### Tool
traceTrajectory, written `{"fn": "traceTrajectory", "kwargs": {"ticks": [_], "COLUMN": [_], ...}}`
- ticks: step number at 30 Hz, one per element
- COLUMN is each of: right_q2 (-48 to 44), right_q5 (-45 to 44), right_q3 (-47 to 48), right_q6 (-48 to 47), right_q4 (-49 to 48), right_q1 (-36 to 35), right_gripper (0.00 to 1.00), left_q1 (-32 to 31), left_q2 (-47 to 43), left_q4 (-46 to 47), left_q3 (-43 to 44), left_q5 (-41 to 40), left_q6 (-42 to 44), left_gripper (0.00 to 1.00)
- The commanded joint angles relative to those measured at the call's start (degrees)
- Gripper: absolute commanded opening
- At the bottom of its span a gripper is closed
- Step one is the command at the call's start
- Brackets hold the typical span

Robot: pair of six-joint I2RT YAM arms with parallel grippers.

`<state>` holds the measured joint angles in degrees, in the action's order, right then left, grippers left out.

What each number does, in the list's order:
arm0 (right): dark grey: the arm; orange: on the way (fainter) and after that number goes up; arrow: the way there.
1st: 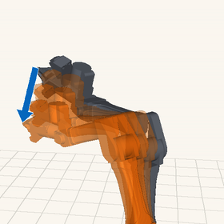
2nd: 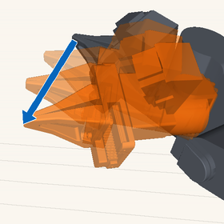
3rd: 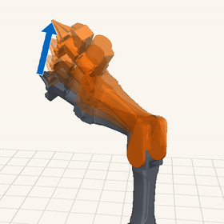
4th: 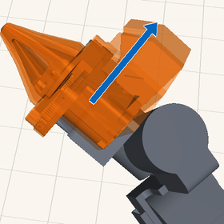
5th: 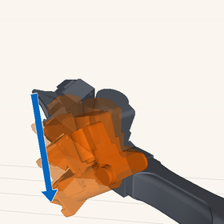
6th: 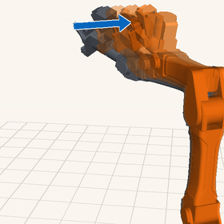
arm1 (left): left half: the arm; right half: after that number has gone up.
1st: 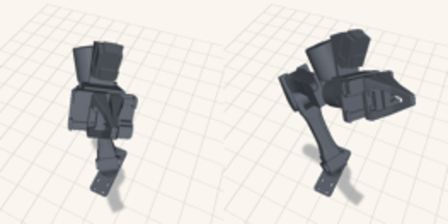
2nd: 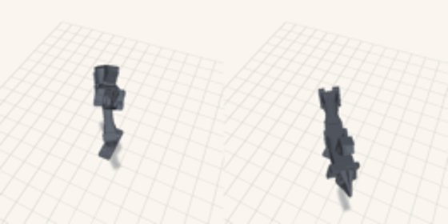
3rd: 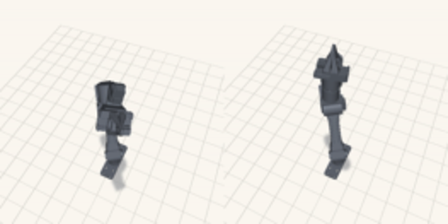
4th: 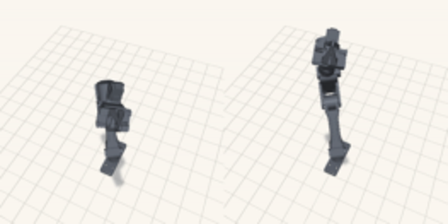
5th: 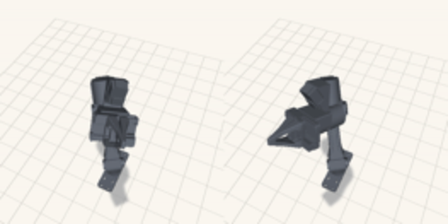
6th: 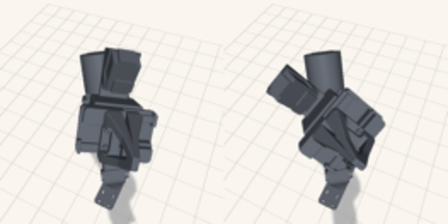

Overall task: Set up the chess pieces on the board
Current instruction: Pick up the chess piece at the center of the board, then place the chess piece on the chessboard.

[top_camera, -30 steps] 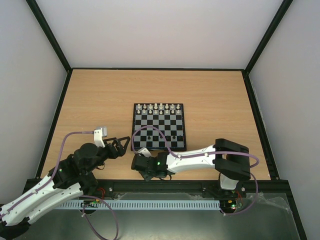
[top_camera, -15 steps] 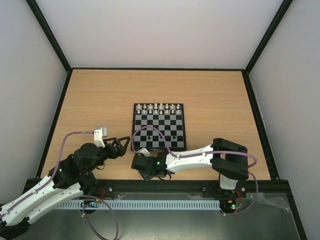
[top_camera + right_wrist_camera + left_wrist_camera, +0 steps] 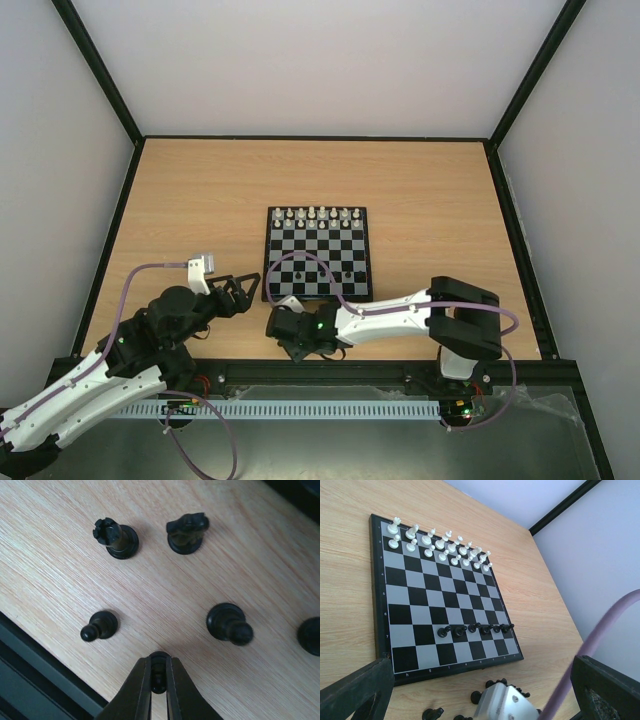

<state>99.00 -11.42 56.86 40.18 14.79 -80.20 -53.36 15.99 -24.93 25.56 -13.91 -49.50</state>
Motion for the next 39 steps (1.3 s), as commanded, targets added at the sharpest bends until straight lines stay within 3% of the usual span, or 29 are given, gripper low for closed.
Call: {"fn": "traceTrajectory", "kwargs": {"ticks": [1,7,14,24,39], "right_q2": [-6.1,-14.4,-17.9,-4.4,12.1], "right_q5": [-2.6,-5.5,-3.5,2.1,4.4], "right_q3": [-0.6,1.9,6.9,19.0,28.8], "right_q6": [0.0,-1.7,-7.8,-15.2,-17.3], "right_q4": [5.7,13.0,16.9,17.8,16.9], "right_q1": [0.3,1.9,10.4,18.1,20.6], "right_gripper": [0.03,0.03,0.03,0.02,0.01], "left_q1": [-0.2,-0.2,-0.2,-0.2,-0.2], "left_q2": [-0.4,-0.3,-0.4,-0.3,-4.9], "left_q4": [0.8,1.0,1.2,1.0,0.6], "left_q3": [0.8,0.7,0.5,0.6,1.0], "left_q5": [0.2,0.0,0.0,0.0,-0.4], "left_q6": [0.5,0.5,0.5,0.3,0.1], "left_gripper": [0.99,0.99,1.00,0.99,0.99]}}
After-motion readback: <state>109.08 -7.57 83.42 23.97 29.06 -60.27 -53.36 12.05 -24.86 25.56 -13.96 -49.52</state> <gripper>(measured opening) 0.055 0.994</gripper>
